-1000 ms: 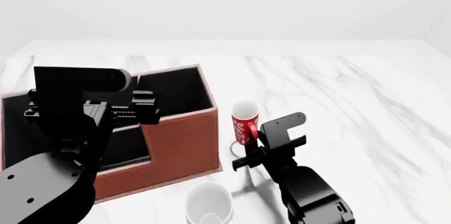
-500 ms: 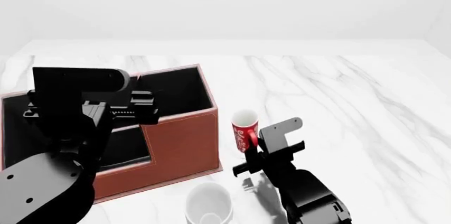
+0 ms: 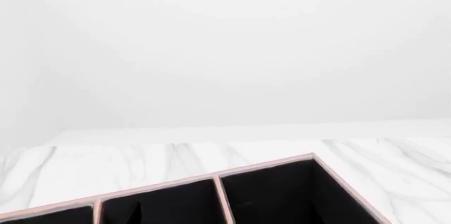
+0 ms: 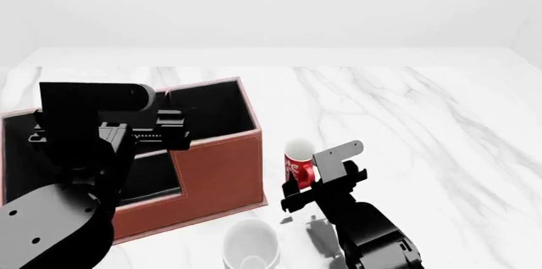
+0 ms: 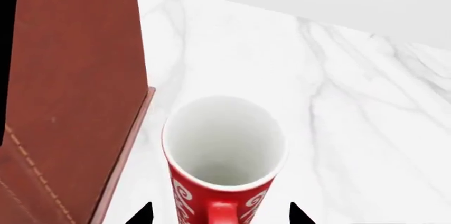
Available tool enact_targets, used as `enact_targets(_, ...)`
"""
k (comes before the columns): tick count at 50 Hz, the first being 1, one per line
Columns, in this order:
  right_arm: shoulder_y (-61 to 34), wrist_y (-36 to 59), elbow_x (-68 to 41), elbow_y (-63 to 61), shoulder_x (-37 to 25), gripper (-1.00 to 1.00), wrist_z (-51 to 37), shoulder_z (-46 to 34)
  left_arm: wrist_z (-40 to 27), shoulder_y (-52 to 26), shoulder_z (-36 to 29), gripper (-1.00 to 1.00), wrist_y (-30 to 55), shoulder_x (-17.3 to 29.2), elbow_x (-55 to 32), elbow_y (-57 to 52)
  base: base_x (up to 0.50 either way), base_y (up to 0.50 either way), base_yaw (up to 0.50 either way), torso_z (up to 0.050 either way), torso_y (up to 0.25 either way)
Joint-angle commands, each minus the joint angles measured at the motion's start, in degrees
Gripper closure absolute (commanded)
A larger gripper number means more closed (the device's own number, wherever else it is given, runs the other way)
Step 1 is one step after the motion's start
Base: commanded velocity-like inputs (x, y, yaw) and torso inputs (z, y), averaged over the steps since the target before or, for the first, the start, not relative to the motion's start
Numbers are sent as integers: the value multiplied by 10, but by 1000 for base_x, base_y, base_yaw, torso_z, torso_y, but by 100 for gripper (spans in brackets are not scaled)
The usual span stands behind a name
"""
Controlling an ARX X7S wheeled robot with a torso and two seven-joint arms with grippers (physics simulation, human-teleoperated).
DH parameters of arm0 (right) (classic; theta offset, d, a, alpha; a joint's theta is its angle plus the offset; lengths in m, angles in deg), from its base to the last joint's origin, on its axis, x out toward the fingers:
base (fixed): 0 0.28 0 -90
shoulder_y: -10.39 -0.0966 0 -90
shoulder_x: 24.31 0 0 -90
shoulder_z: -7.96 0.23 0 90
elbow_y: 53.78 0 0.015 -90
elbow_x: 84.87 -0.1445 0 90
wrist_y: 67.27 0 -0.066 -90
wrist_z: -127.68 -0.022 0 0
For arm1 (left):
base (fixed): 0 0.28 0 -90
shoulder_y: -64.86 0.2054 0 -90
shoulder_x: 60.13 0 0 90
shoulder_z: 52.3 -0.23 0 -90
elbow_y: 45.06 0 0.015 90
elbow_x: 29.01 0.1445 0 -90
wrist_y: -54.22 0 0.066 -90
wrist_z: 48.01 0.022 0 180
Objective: Pick up the red mug and place it to the right of the caddy.
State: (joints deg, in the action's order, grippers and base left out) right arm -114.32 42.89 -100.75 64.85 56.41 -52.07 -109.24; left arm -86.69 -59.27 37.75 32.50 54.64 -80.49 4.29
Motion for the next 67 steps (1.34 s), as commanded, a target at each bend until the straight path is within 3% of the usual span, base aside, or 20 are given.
enact_targets(1,1,9,2,-9,12,-100,9,17,7,-2,14,-100,-3,-12,9,0,0,0,0,0,0)
enact_targets(6,15,39,-13,-60,-4,-100,2,26,5,-3,15,-100,-2,-11,7,0,0,0,0,0,0)
enact_targets(20,146,182,-115,-363,-132,-100,-8,94,3,1,12,-100,-8,-7,6,0,0,0,0,0,0)
enact_targets(27,228,172,-206,-530,-171,-100,-26,204,-1,0,13,-100,-7,-6,2,-2,0,0,0,0,0)
enact_targets(31,285,58,-195,-614,-143,-100,-60,294,-1,4,11,-100,-10,-6,3,-3,0,0,0,0,0)
enact_targets(34,318,26,-261,-652,-132,-100,-47,347,0,6,12,-100,-12,-5,2,-3,0,0,0,0,0)
enact_targets(40,353,-18,-257,-685,-118,-100,-23,351,2,9,11,-100,-18,-3,4,0,0,0,0,0,0)
enact_targets(67,335,-2,-240,-678,-130,-100,-22,313,-3,5,5,-100,-22,0,-2,4,0,0,0,0,0)
